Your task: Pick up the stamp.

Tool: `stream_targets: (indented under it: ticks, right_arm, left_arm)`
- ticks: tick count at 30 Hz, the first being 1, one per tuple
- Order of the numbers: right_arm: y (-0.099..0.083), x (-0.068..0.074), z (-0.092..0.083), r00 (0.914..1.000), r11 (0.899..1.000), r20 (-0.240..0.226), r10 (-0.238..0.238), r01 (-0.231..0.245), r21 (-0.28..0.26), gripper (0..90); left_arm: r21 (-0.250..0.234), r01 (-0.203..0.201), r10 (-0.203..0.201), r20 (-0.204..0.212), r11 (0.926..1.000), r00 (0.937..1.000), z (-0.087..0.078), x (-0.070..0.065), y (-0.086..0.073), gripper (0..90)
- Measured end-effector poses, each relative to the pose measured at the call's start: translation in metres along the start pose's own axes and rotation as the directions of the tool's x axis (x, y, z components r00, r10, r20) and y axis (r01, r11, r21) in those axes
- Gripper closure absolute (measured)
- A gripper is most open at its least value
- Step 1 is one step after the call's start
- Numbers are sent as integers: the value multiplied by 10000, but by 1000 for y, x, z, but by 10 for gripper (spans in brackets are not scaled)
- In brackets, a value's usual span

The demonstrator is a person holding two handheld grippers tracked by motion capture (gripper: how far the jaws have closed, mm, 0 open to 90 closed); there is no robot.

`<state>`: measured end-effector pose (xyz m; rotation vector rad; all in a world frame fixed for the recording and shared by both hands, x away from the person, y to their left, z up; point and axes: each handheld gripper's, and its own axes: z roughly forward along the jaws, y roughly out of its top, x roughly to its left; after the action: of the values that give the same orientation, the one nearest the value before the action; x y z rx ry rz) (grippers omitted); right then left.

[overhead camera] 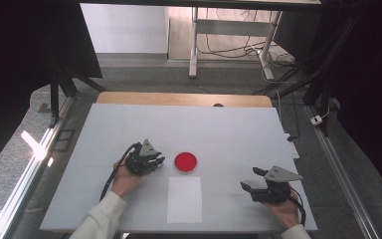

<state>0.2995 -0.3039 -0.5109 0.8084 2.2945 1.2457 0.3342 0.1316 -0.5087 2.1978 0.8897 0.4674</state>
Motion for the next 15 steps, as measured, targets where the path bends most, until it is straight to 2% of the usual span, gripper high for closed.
stream_targets:
  ticks: [6,15]
  right_arm:
    - [0,0,0,10000,10000,19,-5,5,-69,265]
    - [0,1,0,9998,9999,76,-157,157,-51,267]
  left_arm:
    - [-213,-40,40,25,9998,10000,-6,-1,2,750]
    - [-530,162,-150,229,9985,9996,-14,-2,4,750]
